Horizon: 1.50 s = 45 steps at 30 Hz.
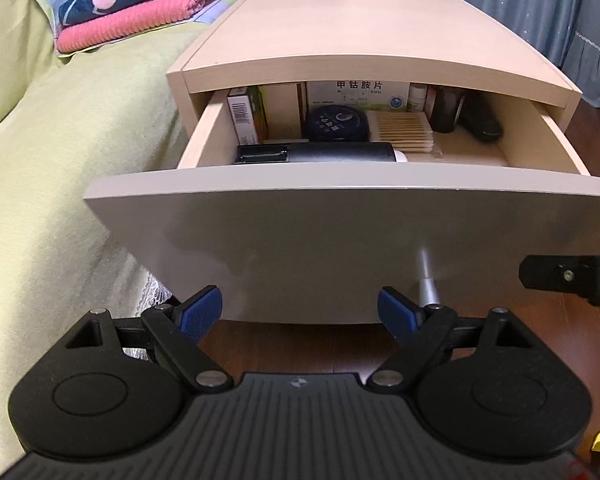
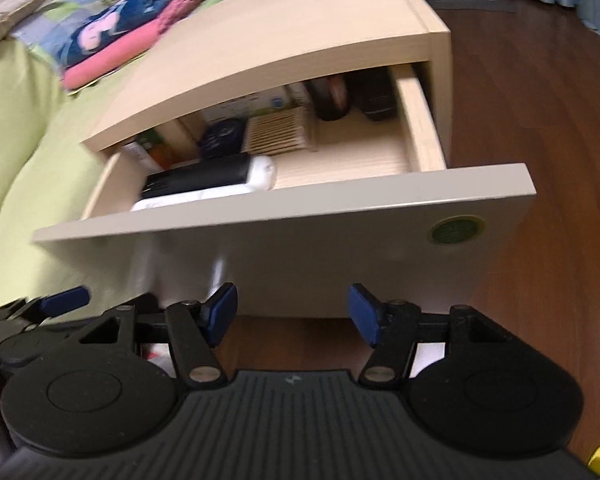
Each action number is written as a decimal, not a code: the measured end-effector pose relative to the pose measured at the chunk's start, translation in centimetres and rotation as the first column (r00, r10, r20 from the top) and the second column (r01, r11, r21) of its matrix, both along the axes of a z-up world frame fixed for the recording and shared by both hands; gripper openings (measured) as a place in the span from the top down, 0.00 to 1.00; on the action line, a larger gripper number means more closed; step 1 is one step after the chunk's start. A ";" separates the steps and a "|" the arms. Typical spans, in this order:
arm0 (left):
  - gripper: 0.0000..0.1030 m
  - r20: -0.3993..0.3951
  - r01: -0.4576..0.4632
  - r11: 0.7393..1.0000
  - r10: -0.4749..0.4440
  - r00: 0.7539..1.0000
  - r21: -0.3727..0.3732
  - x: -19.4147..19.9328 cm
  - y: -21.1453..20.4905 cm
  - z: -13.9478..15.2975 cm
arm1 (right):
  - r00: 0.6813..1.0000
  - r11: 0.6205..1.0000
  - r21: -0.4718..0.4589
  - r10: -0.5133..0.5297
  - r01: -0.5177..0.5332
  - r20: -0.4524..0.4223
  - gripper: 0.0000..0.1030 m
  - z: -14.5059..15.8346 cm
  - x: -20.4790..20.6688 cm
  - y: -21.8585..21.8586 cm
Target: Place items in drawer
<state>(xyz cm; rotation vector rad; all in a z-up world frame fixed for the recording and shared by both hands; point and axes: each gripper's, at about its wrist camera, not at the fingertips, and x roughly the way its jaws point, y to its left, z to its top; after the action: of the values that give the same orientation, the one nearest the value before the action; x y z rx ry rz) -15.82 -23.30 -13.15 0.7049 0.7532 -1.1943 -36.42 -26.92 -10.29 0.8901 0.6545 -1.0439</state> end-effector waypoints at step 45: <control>0.15 -0.083 0.006 0.999 -0.009 0.996 -0.039 0.2 -1.3 -2.5 | 0.990 0.991 -0.134 -0.034 0.015 -0.139 0.41 -0.6 1.6 1.2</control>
<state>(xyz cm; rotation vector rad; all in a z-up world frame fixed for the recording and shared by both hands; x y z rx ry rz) -15.62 -24.62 -15.63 0.6296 0.7954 -1.2484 -34.79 -25.70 -10.85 0.7146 0.6854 -1.1667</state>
